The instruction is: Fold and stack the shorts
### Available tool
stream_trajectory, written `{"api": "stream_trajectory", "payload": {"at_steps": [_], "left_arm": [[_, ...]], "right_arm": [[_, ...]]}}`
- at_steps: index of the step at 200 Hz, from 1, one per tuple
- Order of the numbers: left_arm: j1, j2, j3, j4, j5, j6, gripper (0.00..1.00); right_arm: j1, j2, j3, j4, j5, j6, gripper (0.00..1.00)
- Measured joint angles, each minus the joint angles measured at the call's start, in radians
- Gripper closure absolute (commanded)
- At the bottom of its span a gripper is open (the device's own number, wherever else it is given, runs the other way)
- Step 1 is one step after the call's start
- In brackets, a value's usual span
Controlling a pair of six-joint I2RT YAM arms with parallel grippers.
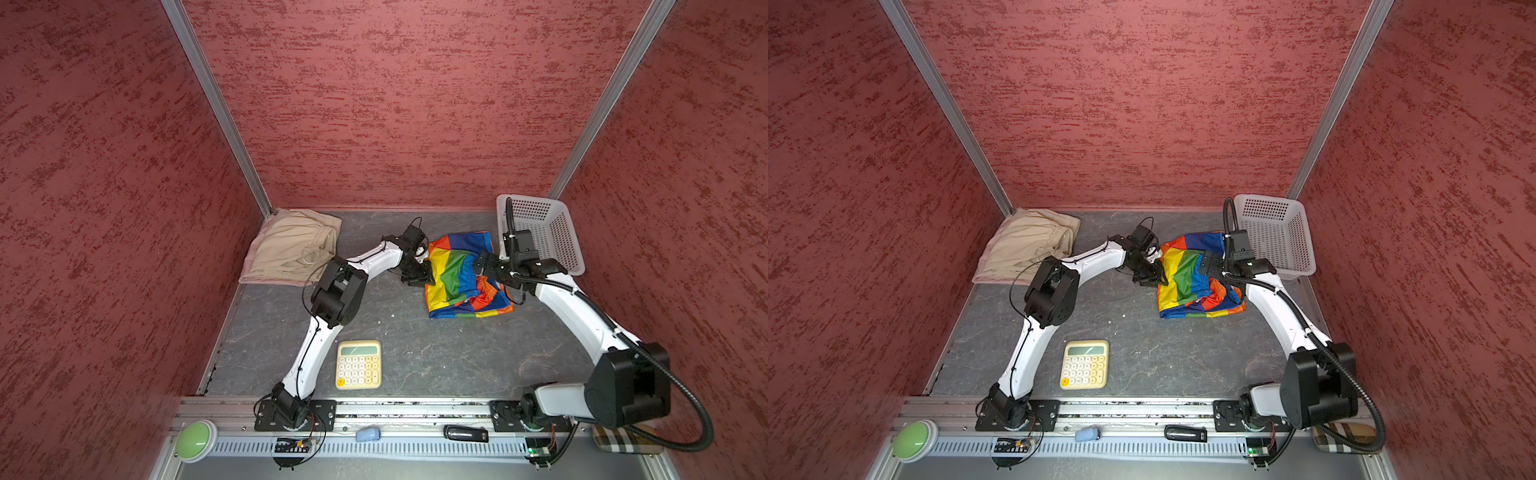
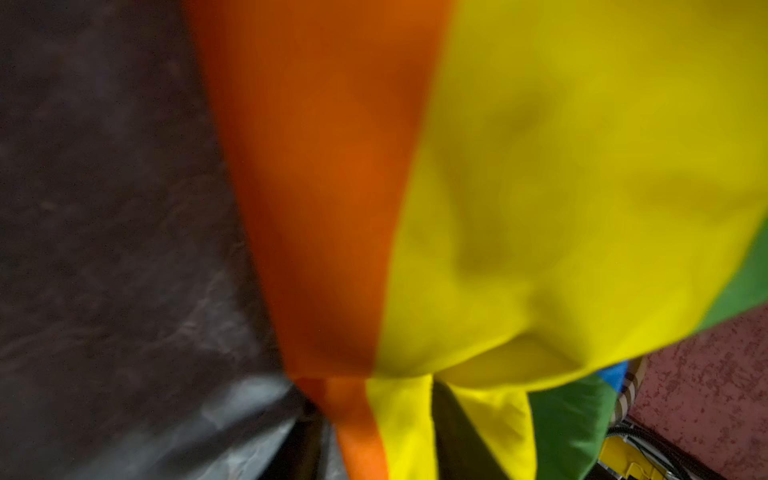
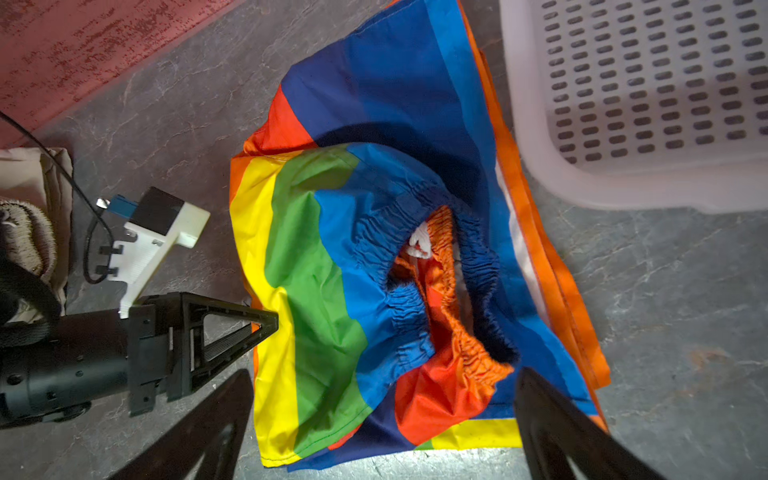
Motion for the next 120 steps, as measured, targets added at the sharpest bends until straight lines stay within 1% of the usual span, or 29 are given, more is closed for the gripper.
{"api": "stream_trajectory", "payload": {"at_steps": [6,14,38,59,85,120], "left_arm": [[0.000,0.000,0.003,-0.012,-0.007,0.010,0.90],[0.000,0.000,0.006,-0.032,-0.027,0.018,1.00],[0.003,-0.007,0.016,-0.082,-0.085,0.059,1.00],[0.028,-0.039,0.016,-0.161,-0.169,0.105,1.00],[0.097,-0.108,0.050,-0.291,-0.324,0.174,1.00],[0.183,-0.185,0.220,-0.467,-0.565,0.251,1.00]], "right_arm": [[-0.001,0.000,0.000,0.003,-0.004,0.000,0.01],[-0.002,0.000,0.000,0.006,-0.010,0.001,0.01],[-0.003,0.000,0.000,0.015,-0.027,0.002,0.01],[-0.003,0.000,0.000,0.024,-0.049,0.005,0.01],[0.015,0.000,0.000,0.041,-0.066,0.012,0.01],[0.077,0.043,0.011,0.069,-0.081,0.027,0.01]]}}
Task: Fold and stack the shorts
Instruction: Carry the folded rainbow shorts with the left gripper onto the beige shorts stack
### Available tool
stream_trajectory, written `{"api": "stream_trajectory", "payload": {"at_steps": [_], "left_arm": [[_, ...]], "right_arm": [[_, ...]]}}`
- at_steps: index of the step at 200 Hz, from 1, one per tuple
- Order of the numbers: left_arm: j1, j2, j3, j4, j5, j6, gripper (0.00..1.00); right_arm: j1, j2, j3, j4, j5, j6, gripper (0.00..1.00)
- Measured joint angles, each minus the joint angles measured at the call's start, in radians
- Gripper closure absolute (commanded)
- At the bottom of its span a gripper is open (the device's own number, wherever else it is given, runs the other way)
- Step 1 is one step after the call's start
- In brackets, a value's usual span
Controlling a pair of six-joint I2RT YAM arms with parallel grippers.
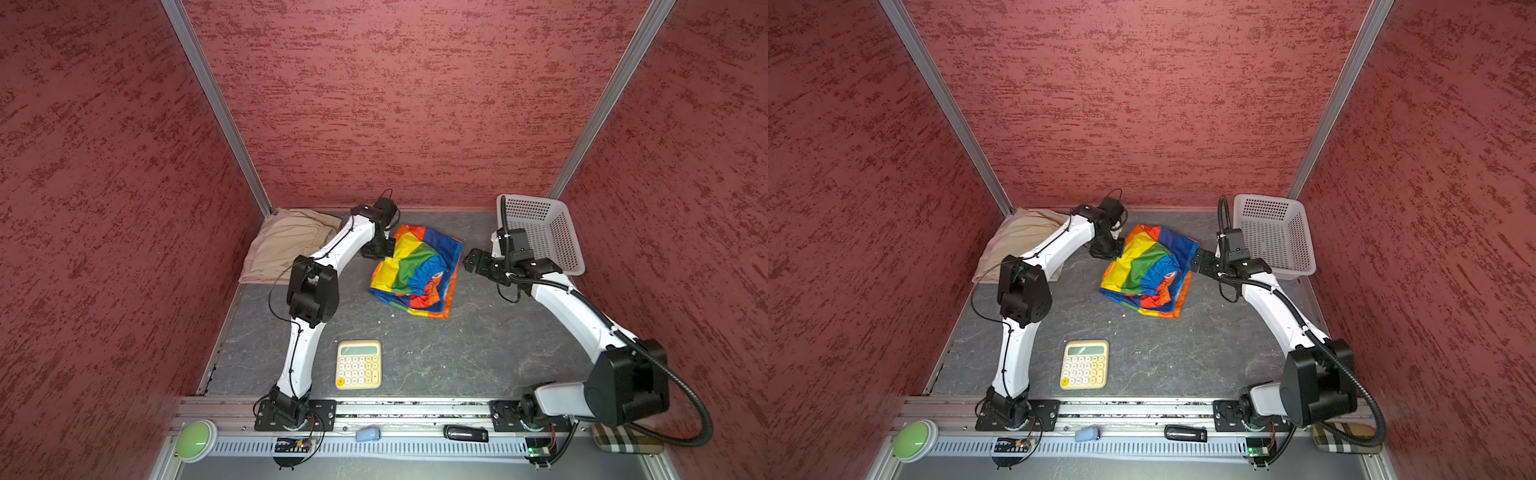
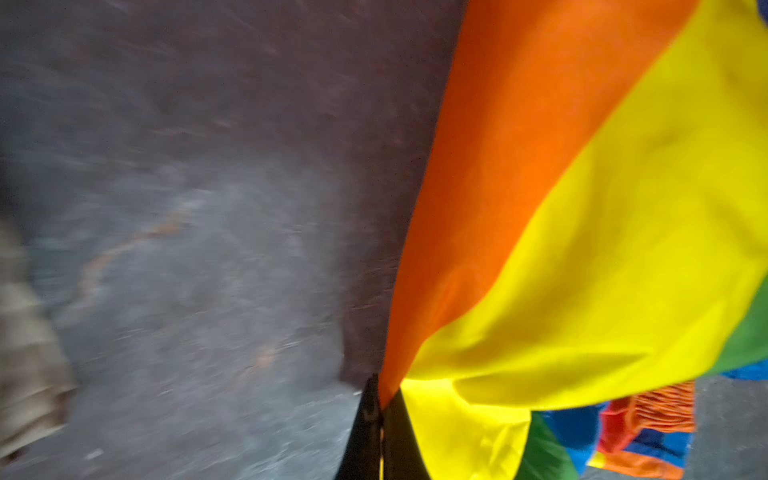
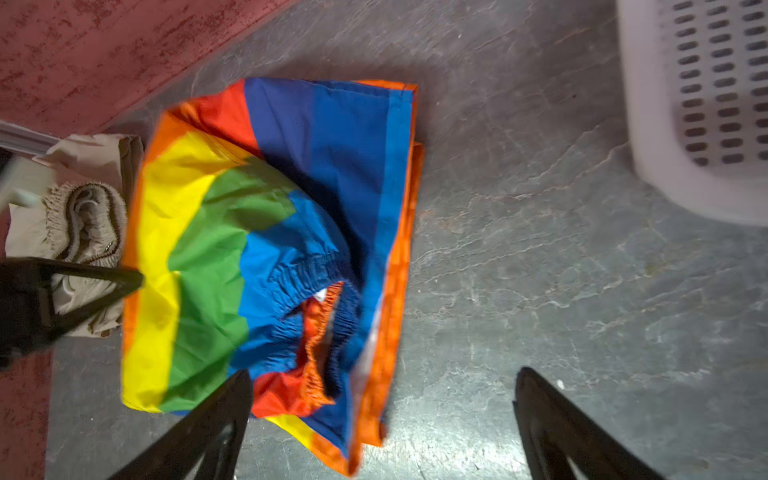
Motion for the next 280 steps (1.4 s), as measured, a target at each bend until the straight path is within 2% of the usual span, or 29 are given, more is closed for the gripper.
{"api": "stream_trajectory", "payload": {"at_steps": [22,53,81,123,152,188,218,249,280], "left_arm": [[0.024,-0.050,0.050,-0.069,-0.119,0.031,1.00],[0.065,-0.072,0.102,-0.140,-0.208,0.056,1.00],[0.134,-0.072,0.155,-0.171,-0.252,0.078,1.00],[0.234,-0.089,0.230,-0.180,-0.253,0.117,1.00],[0.296,-0.106,0.287,-0.182,-0.203,0.127,1.00],[0.404,-0.159,0.293,-0.176,-0.008,0.097,1.00],[0.512,-0.209,0.288,-0.141,0.091,0.082,1.00],[0.613,-0.208,0.289,-0.109,0.154,0.094,1.00],[0.669,-0.164,0.227,-0.060,0.171,0.098,1.00]], "right_arm": [[0.046,0.058,0.027,0.017,-0.010,0.008,0.01],[0.092,0.129,0.068,0.040,-0.024,0.018,0.01],[0.119,0.164,0.104,0.047,-0.035,0.019,0.01],[0.129,0.203,0.145,0.058,-0.048,0.018,0.01],[0.133,0.243,0.176,0.062,-0.058,0.019,0.01],[0.143,0.300,0.239,0.063,-0.063,0.019,0.01],[0.156,0.323,0.280,0.062,-0.064,0.018,0.01],[0.163,0.336,0.304,0.062,-0.069,0.018,0.01],[0.166,0.342,0.305,0.055,-0.070,0.018,0.01]]}}
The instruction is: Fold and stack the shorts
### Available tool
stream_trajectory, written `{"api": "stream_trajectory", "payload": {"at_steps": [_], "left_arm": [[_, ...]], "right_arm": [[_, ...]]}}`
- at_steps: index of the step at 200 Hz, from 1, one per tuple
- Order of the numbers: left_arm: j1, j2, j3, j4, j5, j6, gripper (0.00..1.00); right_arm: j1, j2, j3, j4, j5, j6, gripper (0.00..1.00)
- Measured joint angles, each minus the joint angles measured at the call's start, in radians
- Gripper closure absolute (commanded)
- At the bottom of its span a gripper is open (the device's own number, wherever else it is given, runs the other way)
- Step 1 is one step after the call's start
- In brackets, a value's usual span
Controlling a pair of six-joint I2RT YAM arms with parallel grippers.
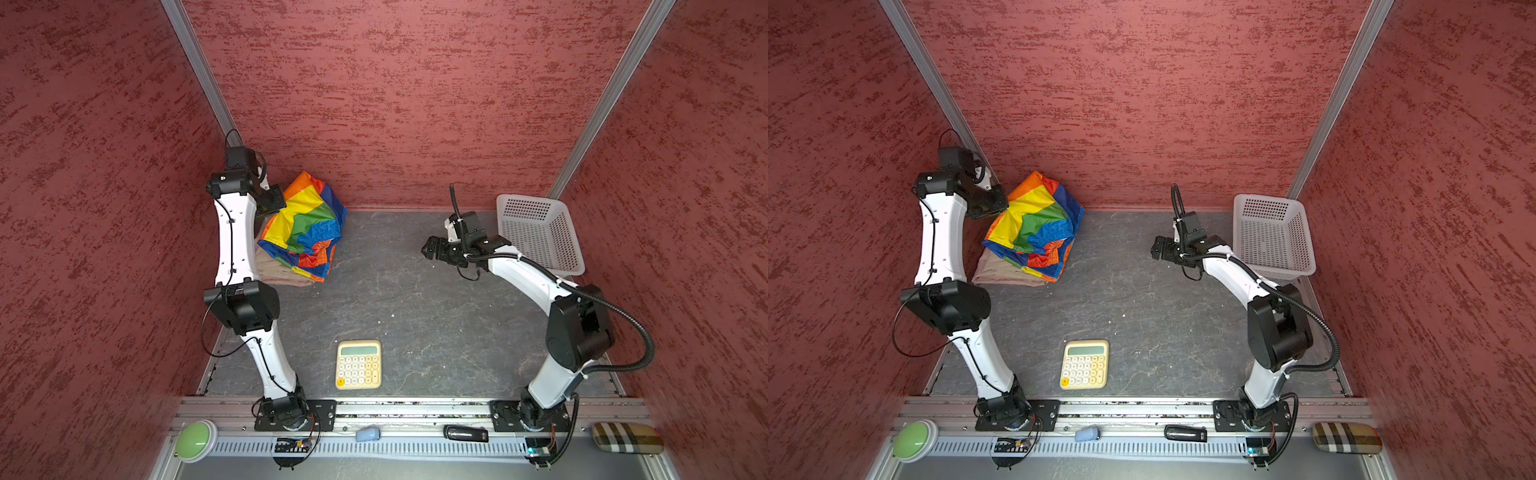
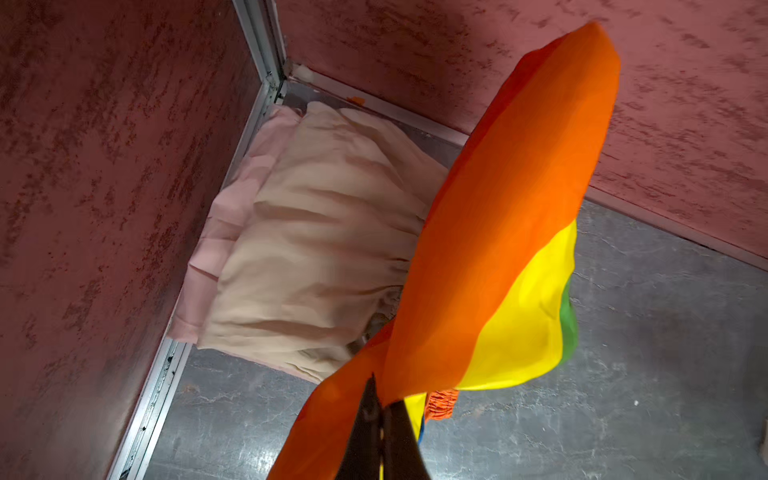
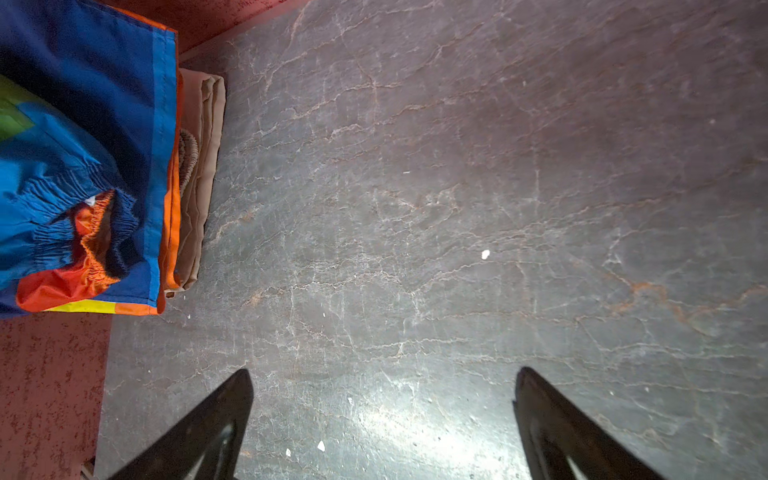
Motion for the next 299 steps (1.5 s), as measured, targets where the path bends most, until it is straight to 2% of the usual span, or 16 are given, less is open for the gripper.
{"api": "stream_trajectory", "payload": {"at_steps": [31,67,85,90,94,99,102,130,153,184,196,208,228,246,263,299], "left_arm": [[0.070,0.053,-0.133,0.080,0.000,-0.002,1.00],[0.160,0.154,-0.144,0.155,-0.049,-0.001,1.00],[0.188,0.187,-0.131,0.163,-0.045,-0.008,0.52],[0.194,0.191,-0.131,0.167,-0.036,-0.014,0.33],[0.197,0.190,-0.135,0.171,-0.027,-0.019,0.24],[0.202,0.188,-0.140,0.177,-0.019,-0.024,0.04],[0.204,0.182,-0.149,0.185,-0.012,-0.029,0.00],[0.208,0.046,-0.315,0.278,0.050,-0.071,0.01],[0.192,-0.193,-0.527,0.430,0.114,-0.108,0.01],[0.105,-0.717,-1.089,0.880,0.120,-0.118,0.01],[0.045,-0.880,-1.313,1.054,0.101,-0.108,0.01],[0.003,-0.970,-1.503,1.191,0.078,-0.100,0.01],[-0.049,-0.961,-1.724,1.330,-0.028,-0.094,0.01],[-0.087,-0.901,-1.849,1.407,-0.091,-0.103,0.01],[-0.101,-0.840,-1.956,1.577,-0.130,-0.106,0.01],[-0.089,-0.671,-2.080,1.952,-0.105,-0.097,0.01]], "right_arm": [[0.006,0.000,-0.005,0.000,-0.002,0.000,0.01],[0.010,-0.027,-0.064,-0.015,0.012,-0.026,0.01],[0.007,-0.079,-0.109,-0.030,0.035,-0.041,0.01],[0.006,-0.102,-0.123,-0.031,0.048,-0.044,0.01],[0.003,-0.124,-0.134,-0.031,0.061,-0.047,0.01],[0.001,-0.154,-0.150,-0.030,0.082,-0.051,0.01],[-0.001,-0.174,-0.161,-0.029,0.095,-0.053,0.01],[-0.053,-0.404,-0.270,-0.007,0.299,-0.080,0.01],[-0.143,-0.584,-0.390,0.071,0.492,-0.109,0.01],[-0.240,-0.721,-0.641,0.279,0.684,-0.188,0.01],[-0.261,-0.726,-0.744,0.370,0.717,-0.227,0.01],[-0.274,-0.713,-0.830,0.447,0.735,-0.260,0.01],[-0.279,-0.697,-0.964,0.603,0.738,-0.307,0.01],[-0.281,-0.696,-1.080,0.778,0.734,-0.350,0.01],[-0.291,-0.681,-1.170,0.953,0.709,-0.375,0.01],[-0.321,-0.467,-1.279,1.407,0.621,-0.454,0.01]]}}
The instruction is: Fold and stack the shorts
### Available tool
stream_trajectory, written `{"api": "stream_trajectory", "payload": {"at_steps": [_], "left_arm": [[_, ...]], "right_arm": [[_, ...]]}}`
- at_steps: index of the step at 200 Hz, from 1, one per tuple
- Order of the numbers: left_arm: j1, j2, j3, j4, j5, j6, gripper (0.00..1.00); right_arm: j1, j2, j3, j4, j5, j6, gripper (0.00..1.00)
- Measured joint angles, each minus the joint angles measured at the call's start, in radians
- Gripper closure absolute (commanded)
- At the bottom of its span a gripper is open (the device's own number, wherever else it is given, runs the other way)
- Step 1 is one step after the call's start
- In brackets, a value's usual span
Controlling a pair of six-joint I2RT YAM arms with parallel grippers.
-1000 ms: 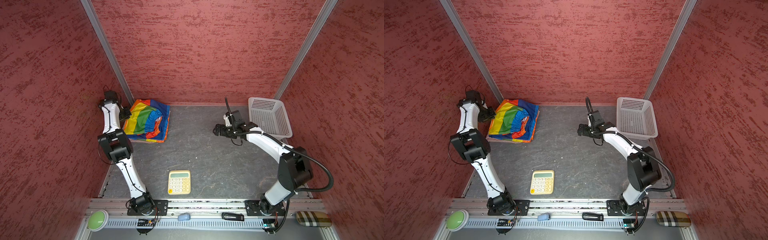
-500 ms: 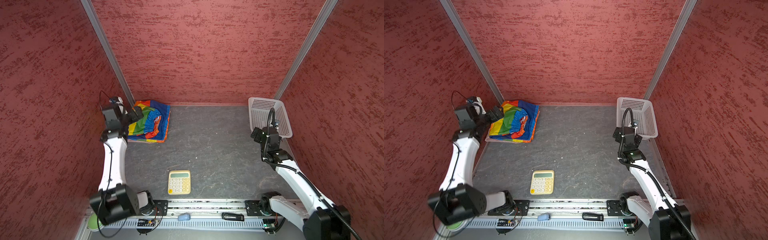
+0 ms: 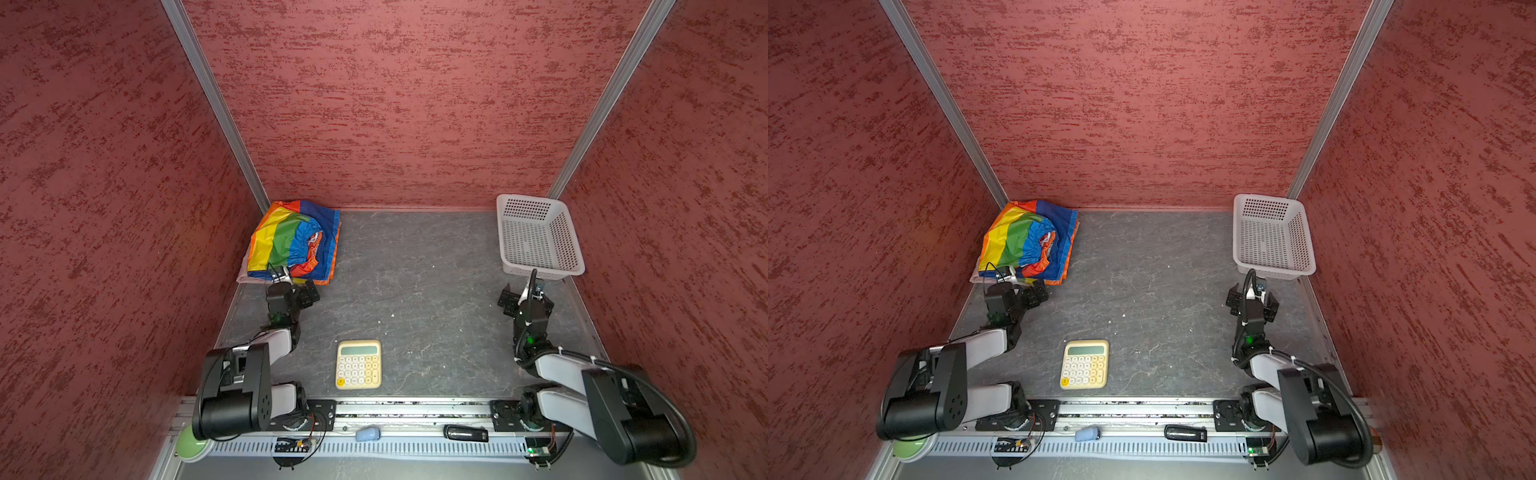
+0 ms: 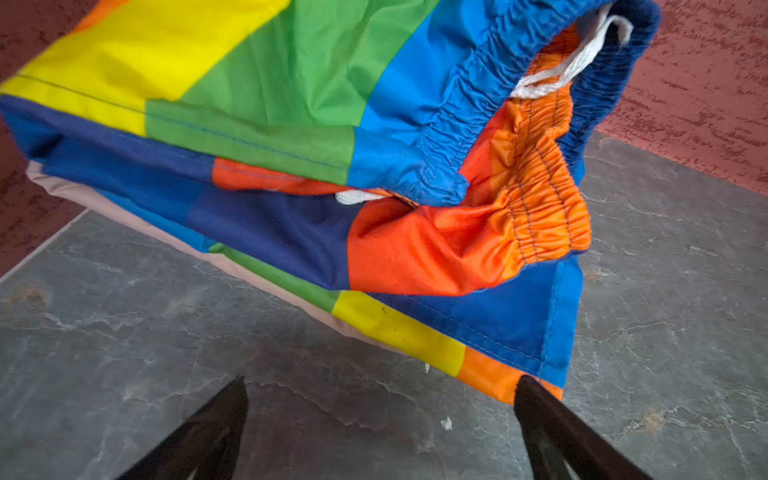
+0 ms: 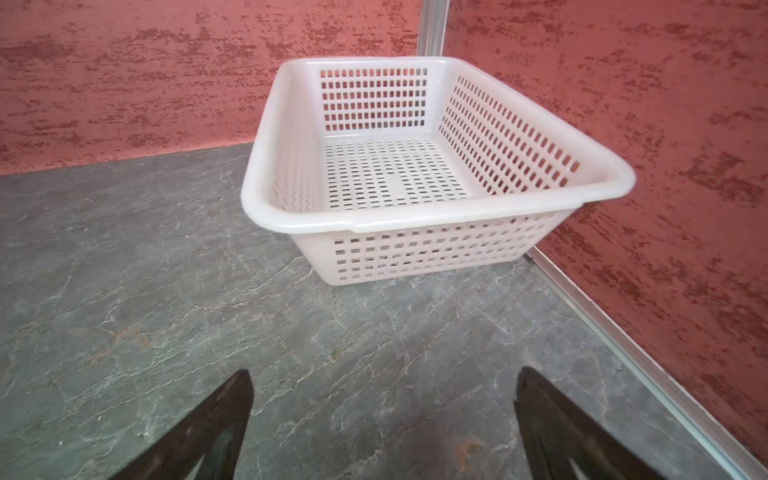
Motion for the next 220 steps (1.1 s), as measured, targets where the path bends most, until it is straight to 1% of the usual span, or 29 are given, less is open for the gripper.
{"api": "stream_trajectory", "payload": {"at_steps": [14,22,27,33,53,72,81,104,145,220], "left_arm": [[-0.011,0.056,-0.009,0.110,0.025,0.029,0.01],[-0.034,0.100,-0.013,0.201,0.047,0.055,0.01],[-0.044,0.131,-0.013,0.256,0.069,0.068,0.00],[-0.053,0.150,-0.008,0.269,0.089,0.081,0.01],[-0.063,0.172,-0.004,0.319,0.096,0.100,0.01],[-0.068,0.169,0.033,0.299,0.085,0.112,0.01],[-0.086,0.169,0.064,0.279,0.067,0.125,0.01],[-0.117,0.169,0.099,0.277,0.067,0.146,0.01],[-0.116,0.169,0.099,0.249,0.055,0.158,0.01],[-0.116,0.169,0.099,0.248,0.053,0.161,0.01]], "right_arm": [[-0.014,0.127,0.010,0.153,-0.034,-0.021,0.01],[-0.025,0.227,0.024,0.255,-0.051,-0.031,0.01],[-0.029,0.267,0.031,0.291,-0.056,-0.035,0.01],[-0.035,0.293,0.038,0.298,-0.072,-0.035,0.01],[-0.099,0.285,0.063,0.299,-0.138,-0.011,0.01],[-0.136,0.275,0.129,0.274,-0.151,0.007,0.01],[-0.137,0.274,0.150,0.272,-0.160,0.010,0.01],[-0.135,0.272,0.161,0.260,-0.180,0.014,0.01],[-0.135,0.272,0.161,0.245,-0.191,0.017,0.01],[-0.135,0.272,0.161,0.238,-0.193,0.017,0.01]]}}
